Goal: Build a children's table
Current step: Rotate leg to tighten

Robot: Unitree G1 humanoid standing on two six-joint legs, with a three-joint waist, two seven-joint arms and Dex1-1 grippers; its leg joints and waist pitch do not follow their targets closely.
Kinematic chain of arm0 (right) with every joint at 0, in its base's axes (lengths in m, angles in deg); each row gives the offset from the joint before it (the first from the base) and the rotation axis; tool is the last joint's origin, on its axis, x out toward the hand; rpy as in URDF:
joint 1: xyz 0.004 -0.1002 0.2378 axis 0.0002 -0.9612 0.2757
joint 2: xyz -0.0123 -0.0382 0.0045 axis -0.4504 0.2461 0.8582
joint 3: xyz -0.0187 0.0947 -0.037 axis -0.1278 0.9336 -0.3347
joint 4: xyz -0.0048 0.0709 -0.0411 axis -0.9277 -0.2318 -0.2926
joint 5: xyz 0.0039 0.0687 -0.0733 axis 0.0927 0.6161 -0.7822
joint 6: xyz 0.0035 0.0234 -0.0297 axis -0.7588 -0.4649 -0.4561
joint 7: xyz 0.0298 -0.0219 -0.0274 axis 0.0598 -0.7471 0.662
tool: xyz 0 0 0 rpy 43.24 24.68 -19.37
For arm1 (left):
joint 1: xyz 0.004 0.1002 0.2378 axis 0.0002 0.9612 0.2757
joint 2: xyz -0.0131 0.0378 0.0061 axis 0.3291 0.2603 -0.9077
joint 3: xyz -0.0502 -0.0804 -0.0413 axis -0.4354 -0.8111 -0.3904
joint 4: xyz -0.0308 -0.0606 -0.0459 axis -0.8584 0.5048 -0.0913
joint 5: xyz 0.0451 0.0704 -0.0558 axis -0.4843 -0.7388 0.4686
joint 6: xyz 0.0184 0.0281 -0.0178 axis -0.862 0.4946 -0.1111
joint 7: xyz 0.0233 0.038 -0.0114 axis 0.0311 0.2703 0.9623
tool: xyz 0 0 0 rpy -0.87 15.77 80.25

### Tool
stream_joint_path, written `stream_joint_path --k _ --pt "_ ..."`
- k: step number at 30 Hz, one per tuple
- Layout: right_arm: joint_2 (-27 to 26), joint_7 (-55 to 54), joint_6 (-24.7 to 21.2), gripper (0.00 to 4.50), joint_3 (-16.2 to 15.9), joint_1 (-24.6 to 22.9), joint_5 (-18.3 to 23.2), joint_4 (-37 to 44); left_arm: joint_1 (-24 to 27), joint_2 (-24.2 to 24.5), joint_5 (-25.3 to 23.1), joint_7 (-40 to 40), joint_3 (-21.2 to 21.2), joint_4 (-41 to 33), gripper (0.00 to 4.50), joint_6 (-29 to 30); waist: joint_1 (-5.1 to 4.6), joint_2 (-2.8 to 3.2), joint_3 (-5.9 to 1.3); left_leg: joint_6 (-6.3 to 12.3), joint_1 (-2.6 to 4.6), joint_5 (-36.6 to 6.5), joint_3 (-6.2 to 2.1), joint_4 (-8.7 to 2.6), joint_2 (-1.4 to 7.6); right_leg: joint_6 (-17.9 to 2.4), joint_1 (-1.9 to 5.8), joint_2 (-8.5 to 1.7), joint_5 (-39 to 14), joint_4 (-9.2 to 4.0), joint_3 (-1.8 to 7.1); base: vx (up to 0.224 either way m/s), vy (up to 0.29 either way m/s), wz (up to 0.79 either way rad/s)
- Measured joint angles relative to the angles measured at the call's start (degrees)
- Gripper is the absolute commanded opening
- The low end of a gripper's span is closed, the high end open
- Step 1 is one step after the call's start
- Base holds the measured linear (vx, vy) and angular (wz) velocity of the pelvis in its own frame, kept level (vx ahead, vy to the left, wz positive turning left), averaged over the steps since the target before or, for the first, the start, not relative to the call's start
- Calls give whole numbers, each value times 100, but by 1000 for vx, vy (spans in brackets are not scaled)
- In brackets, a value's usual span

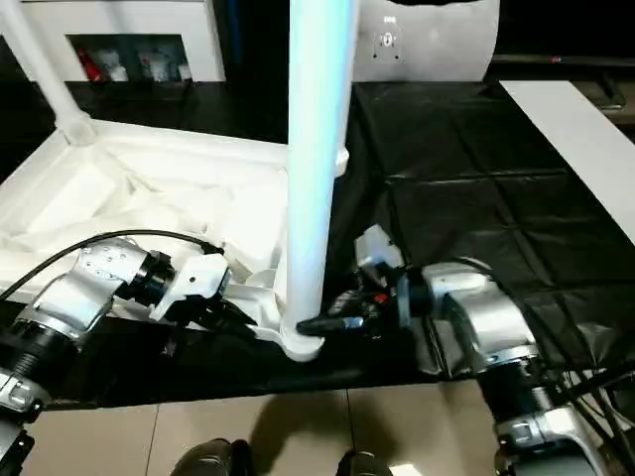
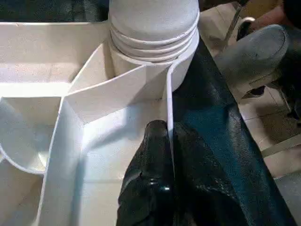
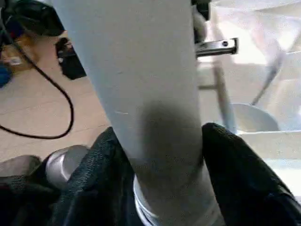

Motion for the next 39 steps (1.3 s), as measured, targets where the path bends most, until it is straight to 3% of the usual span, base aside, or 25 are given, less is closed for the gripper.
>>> stream_joint_path --k 5,13,18,21,26,29,32,35,36,37,38,39 --pt "9 98 -2 207 -32 49 -2 -73 -13 10 3 -31 33 0 0 -21 21 -20 -16 2 0 -2 0 -4 5 1 -2 0 -1 7 -6 0 0 0" --pt "41 137 -149 205 -83 94 0 -52 -10 18 14 -34 41 6 0 -16 35 -19 -17 1 2 -1 0 -1 7 3 -2 1 -2 12 -7 0 0 0" --pt "-21 -172 -422 205 87 -305 102 407 -3 -107 44 6 18 -17 0 280 90 -5 -25 1 2 -2 0 -5 7 8 -1 0 -5 12 -6 0 0 0" --pt "-143 -631 -565 205 252 -560 135 674 1 -155 49 134 -79 -17 0 537 72 3 -31 -1 13 -1 0 -4 7 9 3 1 -6 16 -3 0 0 0" --pt "-553 -1657 -656 205 513 -760 28 828 1 -232 -80 643 -225 -15 0 1019 -69 6 -28 -6 43 2 -1 -7 7 88 8 0 -53 14 2 0 0 0" --pt "-1036 -2675 -684 205 729 -770 -286 819 -11 -494 -239 1251 -405 22 0 1399 -200 3 -25 -8 87 1 -13 -48 4 147 40 0 -91 -59 -14 -17 9 -5" --pt "-1584 -3851 -757 204 970 -693 -605 774 -131 -834 -368 1927 -544 172 0 1755 -359 26 -15 -9 91 0 -71 -85 3 170 76 -14 -145 -191 -113 -35 25 -12" --pt "-1991 -4781 -776 204 1109 -438 -829 484 -264 -1160 -446 2582 -659 398 0 2022 -470 85 21 -10 112 -1 -149 -145 2 121 144 -18 -271 -306 -243 -55 49 -12" --pt "-2220 -5244 -733 204 1211 -288 -928 294 -356 -1332 -460 2921 -737 540 0 2153 -477 117 53 -11 92 -1 -129 -219 4 -12 153 -10 -396 -149 -291 -117 14 2" --pt "-2399 -5656 -680 204 1349 -191 -1042 161 -487 -1529 -519 3266 -781 682 0 2251 -400 90 47 -12 81 0 -33 -242 10 -96 139 -19 -573 272 -240 -117 14 2" --pt "-2598 -6064 -630 204 1469 -36 -1145 -9 -548 -1699 -587 3604 -833 749 0 2331 -307 -66 -16 -35 79 16 144 -272 -2 -84 212 -27 -741 485 -55 -69 -57 9" --pt "-2749 -6463 -597 204 1488 231 -1248 -205 -607 -1800 -627 3837 -936 755 0 2380 -319 -103 2 -128 14 -31 27 4 -64 220 113 -103 -704 428 4 1 -69 -14"
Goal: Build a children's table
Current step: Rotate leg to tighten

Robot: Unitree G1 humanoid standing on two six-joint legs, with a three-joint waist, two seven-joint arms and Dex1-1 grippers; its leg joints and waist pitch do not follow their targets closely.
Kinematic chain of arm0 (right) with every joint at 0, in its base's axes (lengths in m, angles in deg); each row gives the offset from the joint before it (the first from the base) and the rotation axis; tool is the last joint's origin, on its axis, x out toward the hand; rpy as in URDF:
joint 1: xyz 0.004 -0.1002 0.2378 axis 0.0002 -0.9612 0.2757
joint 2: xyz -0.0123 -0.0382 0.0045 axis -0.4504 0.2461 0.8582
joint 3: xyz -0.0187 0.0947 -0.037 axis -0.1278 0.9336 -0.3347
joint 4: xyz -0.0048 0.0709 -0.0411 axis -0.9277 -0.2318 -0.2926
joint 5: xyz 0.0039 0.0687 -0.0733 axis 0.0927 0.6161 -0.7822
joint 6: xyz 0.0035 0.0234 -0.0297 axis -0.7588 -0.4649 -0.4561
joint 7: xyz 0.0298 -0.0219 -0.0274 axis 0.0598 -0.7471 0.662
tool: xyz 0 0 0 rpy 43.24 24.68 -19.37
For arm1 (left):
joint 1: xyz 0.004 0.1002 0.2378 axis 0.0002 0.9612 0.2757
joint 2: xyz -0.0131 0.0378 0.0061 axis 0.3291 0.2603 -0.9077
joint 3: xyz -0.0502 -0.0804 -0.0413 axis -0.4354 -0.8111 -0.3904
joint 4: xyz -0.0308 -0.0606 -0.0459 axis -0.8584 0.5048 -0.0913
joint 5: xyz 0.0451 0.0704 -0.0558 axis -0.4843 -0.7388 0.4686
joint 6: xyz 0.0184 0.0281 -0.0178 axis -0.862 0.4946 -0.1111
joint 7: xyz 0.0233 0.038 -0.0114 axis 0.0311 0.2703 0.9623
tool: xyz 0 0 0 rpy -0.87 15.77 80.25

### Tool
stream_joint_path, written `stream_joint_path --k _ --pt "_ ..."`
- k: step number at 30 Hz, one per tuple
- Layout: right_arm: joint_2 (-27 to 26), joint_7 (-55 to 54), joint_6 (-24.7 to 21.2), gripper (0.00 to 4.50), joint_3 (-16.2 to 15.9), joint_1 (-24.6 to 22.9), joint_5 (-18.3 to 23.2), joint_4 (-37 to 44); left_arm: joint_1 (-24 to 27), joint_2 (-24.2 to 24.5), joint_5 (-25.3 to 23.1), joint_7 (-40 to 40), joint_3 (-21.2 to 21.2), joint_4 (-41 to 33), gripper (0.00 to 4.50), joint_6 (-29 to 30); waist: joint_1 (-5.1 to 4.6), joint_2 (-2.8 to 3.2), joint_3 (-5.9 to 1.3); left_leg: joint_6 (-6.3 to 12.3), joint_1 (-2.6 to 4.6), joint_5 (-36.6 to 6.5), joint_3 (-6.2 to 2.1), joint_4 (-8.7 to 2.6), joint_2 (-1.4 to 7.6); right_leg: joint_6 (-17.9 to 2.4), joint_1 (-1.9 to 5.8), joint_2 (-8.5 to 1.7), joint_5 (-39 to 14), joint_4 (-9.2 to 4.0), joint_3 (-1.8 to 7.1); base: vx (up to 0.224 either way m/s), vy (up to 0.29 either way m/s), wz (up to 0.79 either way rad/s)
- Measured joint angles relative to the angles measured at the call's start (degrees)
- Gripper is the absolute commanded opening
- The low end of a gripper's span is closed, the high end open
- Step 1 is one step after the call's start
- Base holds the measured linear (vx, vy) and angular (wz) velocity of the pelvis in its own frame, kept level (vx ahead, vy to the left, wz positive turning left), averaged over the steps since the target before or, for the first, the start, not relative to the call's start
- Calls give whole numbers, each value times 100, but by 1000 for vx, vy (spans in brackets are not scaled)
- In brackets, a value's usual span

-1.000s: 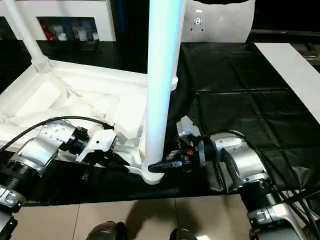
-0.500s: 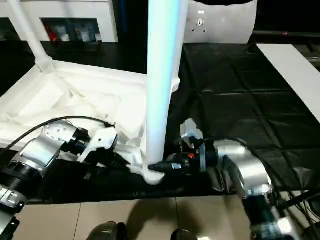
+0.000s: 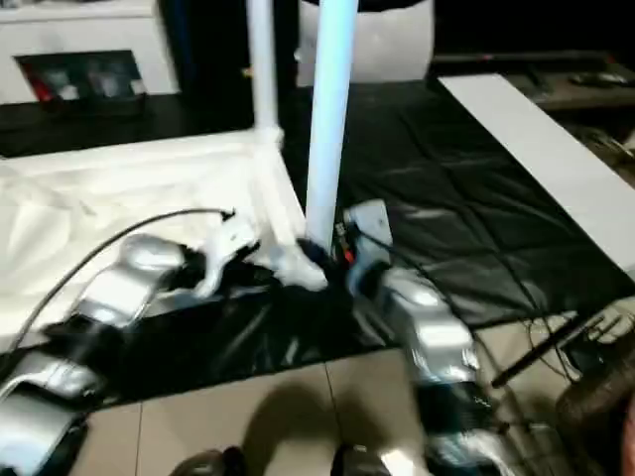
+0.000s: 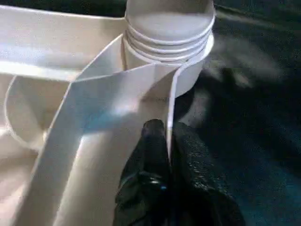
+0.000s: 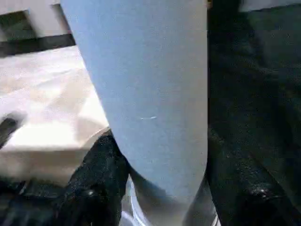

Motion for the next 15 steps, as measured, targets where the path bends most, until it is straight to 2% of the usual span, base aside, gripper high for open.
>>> stream_joint_path --k 1,2,3,4,5,6,8,9,11,12,15 --pt "-89 -218 16 204 7 110 -71 -100 39 -82 9 116 -90 2 0 19 72 62 22 -83 -16 -98 -344 445 -62 4 -24 -26 21 3 -67 1 -69 -14" --pt "-162 -350 59 204 18 155 -97 -157 41 -124 34 178 -146 14 0 64 57 210 5 -129 0 -219 -677 660 -146 5 29 -75 25 -39 -229 101 51 -54" --pt "-227 -454 156 204 21 164 -107 -158 -38 -304 57 401 -162 25 0 116 -11 306 -33 -89 62 -397 -716 349 -128 -31 18 -71 82 -104 -344 97 71 -20" --pt "-308 -539 268 260 37 192 -130 -230 -63 -389 50 585 -177 21 0 111 -84 251 -52 -143 81 -303 -675 262 -102 -108 5 -4 201 -195 -273 97 71 -20" --pt "-402 -614 331 274 50 222 -146 -317 -60 -420 41 702 -182 25 0 109 -138 209 -73 -146 83 -272 -672 206 -94 -257 16 57 381 -292 -224 -16 1 20" --pt "-478 -626 409 276 55 243 -143 -391 -54 -411 12 752 -171 28 0 85 -197 201 -82 -130 79 -277 -670 193 -68 -309 45 91 557 -389 -216 0 0 0" --pt "-559 -601 532 284 54 208 -126 -419 -43 -362 -29 762 -154 27 0 2 -234 208 -81 -103 76 -277 -646 157 -51 -301 44 97 570 -408 -215 0 0 0" --pt "-560 -482 623 311 52 124 -114 -416 -17 -308 -31 736 -134 25 0 -68 -235 203 -80 -107 82 -260 -613 118 -37 -296 46 97 567 -411 -212 0 0 0" --pt "-527 -272 735 322 1 15 -84 -402 21 -211 -40 652 -125 -4 0 -174 -226 201 -79 -102 92 -234 -544 72 5 -283 31 97 560 -414 -211 0 0 0" --pt "-459 -115 782 327 -69 -60 -51 -351 55 -157 -42 591 -111 -63 0 -225 -223 202 -80 -97 90 -215 -486 51 47 -250 13 98 565 -413 -212 0 0 0" --pt "-68 445 870 364 -285 -346 20 -88 204 118 -36 284 32 -294 0 -437 -186 202 -81 -85 87 -172 -453 19 85 -215 -6 111 557 -409 -223 0 0 0"
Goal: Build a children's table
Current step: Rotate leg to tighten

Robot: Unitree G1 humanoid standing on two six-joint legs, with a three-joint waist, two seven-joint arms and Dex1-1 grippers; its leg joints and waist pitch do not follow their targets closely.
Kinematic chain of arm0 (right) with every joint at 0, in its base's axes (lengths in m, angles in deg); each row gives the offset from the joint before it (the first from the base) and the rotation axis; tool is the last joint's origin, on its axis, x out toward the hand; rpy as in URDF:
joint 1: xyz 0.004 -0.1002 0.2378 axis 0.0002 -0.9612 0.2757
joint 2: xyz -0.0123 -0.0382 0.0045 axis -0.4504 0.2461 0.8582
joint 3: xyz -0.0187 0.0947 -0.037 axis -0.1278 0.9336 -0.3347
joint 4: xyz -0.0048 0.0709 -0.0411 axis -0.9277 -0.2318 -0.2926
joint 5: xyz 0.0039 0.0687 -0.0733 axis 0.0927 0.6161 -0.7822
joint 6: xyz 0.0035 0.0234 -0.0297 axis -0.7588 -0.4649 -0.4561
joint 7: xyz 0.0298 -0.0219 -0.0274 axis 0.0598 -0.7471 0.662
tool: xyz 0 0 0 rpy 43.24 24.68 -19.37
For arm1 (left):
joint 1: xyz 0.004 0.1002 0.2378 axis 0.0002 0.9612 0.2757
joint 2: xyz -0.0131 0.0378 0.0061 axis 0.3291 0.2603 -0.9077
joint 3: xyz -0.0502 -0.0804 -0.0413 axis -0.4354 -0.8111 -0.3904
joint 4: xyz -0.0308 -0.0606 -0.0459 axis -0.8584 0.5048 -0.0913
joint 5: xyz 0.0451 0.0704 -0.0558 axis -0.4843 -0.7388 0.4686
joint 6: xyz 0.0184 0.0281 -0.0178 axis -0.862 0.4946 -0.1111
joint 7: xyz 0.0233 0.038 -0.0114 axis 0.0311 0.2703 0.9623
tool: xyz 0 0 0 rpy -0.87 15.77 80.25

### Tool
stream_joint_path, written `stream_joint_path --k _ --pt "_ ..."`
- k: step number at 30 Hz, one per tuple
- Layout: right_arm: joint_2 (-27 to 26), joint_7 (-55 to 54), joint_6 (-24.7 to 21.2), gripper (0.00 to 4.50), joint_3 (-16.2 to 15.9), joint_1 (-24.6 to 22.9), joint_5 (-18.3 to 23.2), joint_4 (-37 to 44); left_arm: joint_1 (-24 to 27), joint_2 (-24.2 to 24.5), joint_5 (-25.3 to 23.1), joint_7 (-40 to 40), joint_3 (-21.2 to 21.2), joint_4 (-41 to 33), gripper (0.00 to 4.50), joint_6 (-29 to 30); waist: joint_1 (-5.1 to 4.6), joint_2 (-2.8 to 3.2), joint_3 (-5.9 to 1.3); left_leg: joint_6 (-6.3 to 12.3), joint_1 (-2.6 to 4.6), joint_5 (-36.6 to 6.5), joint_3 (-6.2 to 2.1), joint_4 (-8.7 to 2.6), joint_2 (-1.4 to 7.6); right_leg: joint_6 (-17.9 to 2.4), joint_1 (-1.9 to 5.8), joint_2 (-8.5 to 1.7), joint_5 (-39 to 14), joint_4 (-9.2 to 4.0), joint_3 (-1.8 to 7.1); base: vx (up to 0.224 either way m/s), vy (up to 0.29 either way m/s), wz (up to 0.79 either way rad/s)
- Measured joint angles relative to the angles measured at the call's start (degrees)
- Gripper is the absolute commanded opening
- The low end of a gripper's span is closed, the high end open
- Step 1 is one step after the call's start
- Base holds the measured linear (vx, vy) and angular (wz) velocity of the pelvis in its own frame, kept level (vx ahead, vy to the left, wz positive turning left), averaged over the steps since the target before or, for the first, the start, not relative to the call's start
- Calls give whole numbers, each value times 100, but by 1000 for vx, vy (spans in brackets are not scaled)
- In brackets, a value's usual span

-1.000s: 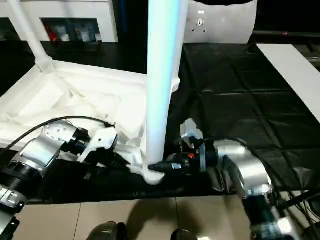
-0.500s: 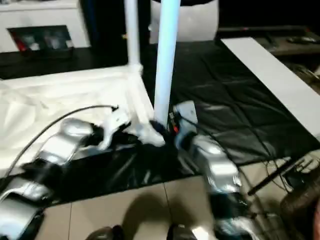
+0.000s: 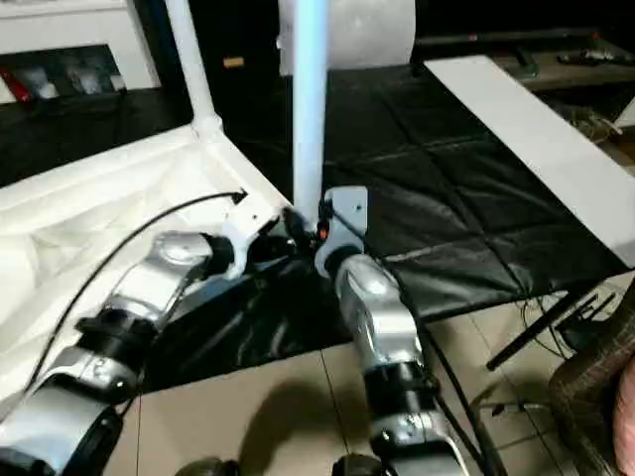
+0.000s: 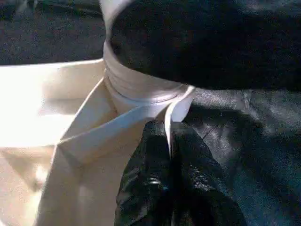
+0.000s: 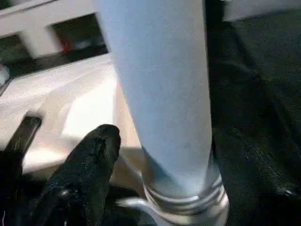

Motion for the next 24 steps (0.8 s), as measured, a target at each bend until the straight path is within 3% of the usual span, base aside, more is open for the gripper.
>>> stream_joint_path --k 7,9,12,17,21,24 --pt "1003 1416 -173 414 -107 -812 439 926 287 764 126 -1006 159 -219 0 -952 87 -5 -4 4 -21 1 27 -18 45 6 -60 33 -15 24 -1 0 0 0" --pt "1207 1678 -224 447 -105 -941 525 1170 354 981 137 -1220 152 -181 0 -1247 111 -10 -7 4 -19 2 33 -5 61 5 -62 44 -14 36 1 0 0 0" --pt "1524 2018 -328 447 -172 -1182 676 1578 387 1161 218 -1512 151 -174 0 -1411 142 -15 -10 -19 -8 15 62 -5 75 3 -60 45 -12 43 11 0 0 0" --pt "1761 2244 -512 447 -232 -1493 796 1922 507 1280 426 -1676 99 -313 0 -1205 126 -41 -26 -21 -2 14 126 -4 75 2 -78 45 1 47 71 0 0 0" --pt "1777 2310 -557 447 -401 -1581 804 2107 663 1278 657 -1761 -57 -559 0 -700 112 -69 -47 -18 0 13 147 -5 75 1 -95 46 3 55 88 0 0 0" --pt "1778 2300 -557 450 -443 -1580 803 2145 731 1296 738 -1828 -69 -610 58 -610 133 -91 -70 -18 1 13 148 -3 75 1 -96 46 3 58 89 0 0 0"
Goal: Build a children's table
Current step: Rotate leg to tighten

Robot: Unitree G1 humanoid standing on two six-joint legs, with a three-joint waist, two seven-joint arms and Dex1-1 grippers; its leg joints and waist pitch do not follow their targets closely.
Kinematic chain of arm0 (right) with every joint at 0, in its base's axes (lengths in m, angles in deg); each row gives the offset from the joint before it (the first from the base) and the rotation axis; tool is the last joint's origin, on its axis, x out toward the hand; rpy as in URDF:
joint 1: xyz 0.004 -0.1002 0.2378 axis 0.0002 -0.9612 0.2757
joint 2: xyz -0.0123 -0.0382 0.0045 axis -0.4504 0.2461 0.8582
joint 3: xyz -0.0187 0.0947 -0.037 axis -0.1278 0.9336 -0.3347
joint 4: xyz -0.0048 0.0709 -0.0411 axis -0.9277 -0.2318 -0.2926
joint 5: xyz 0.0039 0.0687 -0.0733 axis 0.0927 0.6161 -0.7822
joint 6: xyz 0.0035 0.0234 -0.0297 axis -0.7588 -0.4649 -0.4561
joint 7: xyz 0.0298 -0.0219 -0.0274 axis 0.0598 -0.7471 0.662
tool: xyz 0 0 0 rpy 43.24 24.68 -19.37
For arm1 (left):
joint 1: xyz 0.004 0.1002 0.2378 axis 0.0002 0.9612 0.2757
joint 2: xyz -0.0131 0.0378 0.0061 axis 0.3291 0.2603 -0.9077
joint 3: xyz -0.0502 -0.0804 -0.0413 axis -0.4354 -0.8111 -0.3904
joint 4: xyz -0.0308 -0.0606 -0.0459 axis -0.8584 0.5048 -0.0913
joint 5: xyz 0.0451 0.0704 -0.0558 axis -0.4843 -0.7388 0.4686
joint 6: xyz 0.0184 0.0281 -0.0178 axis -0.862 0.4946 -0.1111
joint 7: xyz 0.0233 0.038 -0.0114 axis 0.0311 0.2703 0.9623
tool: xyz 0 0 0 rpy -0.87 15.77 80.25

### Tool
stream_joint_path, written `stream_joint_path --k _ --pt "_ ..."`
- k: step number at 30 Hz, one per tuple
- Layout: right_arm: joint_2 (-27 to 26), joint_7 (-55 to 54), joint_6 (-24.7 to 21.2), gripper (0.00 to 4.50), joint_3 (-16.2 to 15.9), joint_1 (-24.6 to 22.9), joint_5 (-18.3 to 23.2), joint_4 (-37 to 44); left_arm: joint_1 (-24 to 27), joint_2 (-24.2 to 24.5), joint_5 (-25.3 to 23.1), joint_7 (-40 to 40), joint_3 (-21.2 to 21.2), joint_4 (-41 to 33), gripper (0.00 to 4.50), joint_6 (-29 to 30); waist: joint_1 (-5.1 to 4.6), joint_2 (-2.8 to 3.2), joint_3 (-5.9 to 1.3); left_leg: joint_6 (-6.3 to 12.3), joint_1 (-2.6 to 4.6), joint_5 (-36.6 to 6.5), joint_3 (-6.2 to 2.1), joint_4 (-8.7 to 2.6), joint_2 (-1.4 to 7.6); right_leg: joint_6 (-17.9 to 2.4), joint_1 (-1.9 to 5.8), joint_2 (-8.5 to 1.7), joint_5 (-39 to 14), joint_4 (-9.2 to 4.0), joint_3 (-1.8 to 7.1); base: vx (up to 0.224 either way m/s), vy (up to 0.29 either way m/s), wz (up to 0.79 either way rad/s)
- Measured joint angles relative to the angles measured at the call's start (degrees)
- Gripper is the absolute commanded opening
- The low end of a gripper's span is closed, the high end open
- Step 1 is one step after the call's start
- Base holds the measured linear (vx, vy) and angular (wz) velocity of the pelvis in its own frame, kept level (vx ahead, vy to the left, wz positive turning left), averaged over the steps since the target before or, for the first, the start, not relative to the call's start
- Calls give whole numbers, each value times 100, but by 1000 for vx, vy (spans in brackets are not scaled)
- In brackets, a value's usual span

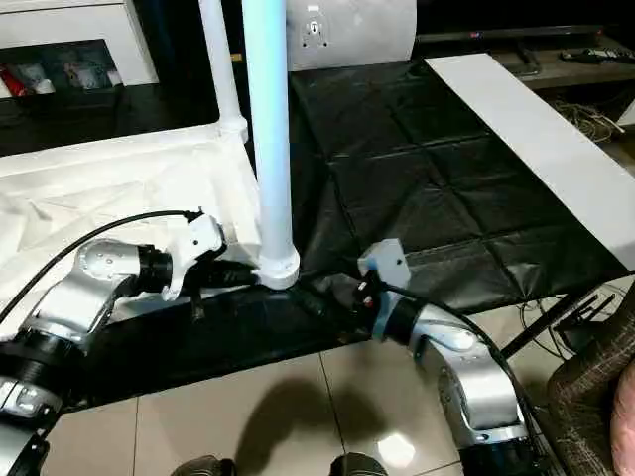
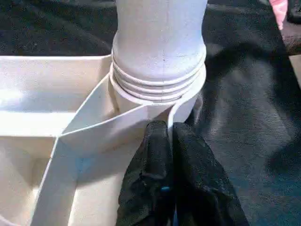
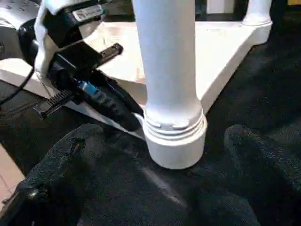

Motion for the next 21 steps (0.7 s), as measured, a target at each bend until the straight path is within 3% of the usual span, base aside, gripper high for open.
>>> stream_joint_path --k 8,14,21 --pt "28 5 0 450 -8 0 0 0 25 181 28 -11 0 78 131 -18 53 -15 -11 -7 9 3 0 45 0 -2 1 0 2 54 14 0 0 0" --pt "75 14 4 450 -85 -42 -3 1 56 337 -48 -44 -1 89 131 -6 66 -15 -14 -42 15 17 -4 45 3 8 1 2 22 62 15 0 0 0" --pt "77 11 12 450 -121 -73 -3 1 59 366 0 -8 -23 189 69 -75 96 -8 -30 -56 15 15 -4 46 3 6 2 2 30 62 16 0 0 0"
